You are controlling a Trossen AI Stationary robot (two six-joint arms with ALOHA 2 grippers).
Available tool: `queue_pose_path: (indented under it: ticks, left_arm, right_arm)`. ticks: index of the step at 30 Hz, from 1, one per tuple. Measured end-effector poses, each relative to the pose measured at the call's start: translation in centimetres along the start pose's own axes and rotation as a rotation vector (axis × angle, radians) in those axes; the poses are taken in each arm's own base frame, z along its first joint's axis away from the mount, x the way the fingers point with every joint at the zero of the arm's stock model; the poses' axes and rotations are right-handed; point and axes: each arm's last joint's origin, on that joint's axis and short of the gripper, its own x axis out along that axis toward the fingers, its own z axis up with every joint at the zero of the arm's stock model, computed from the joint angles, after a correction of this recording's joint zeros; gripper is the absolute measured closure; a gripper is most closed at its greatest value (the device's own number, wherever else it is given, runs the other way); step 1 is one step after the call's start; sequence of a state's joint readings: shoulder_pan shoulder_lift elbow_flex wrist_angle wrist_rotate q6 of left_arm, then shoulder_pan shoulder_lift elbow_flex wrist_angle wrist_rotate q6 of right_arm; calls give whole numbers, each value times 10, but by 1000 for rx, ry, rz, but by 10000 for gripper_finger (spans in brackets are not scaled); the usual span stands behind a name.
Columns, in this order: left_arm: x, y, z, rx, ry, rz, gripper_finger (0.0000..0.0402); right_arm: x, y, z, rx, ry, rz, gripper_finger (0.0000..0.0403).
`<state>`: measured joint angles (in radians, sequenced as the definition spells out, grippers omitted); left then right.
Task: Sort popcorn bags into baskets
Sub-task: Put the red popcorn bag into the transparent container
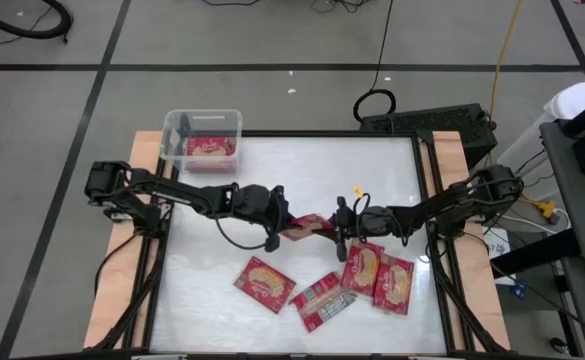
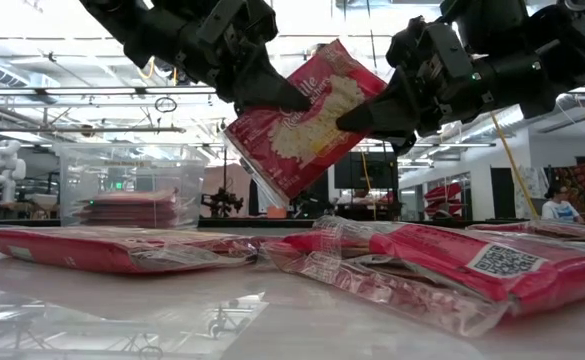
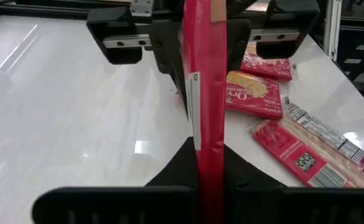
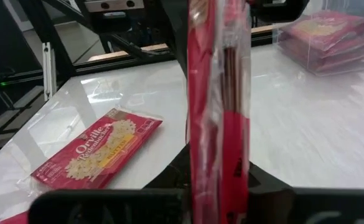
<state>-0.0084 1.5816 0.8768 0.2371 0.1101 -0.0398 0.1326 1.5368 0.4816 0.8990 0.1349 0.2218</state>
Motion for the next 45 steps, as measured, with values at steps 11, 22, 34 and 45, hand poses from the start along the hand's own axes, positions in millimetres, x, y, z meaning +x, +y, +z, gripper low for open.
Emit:
queue_pose_path:
  ticks: [11, 22, 34, 45]
  left_arm:
    - [-53, 20, 8, -6, 163, 61, 386]
    - [-142, 45, 39, -17, 389, 230, 385]
    - [-217, 69, 81, 79, 605, 529, 376]
    - [-239, 109, 73, 126, 747, 681, 369]
  right_arm:
    - [-1, -14, 6, -135, -43, -193, 295]
    - [-4, -32, -2, -190, 19, -251, 276]
    - [-8, -33, -6, -192, 11, -249, 276]
    - [-8, -23, -9, -154, 31, -122, 276]
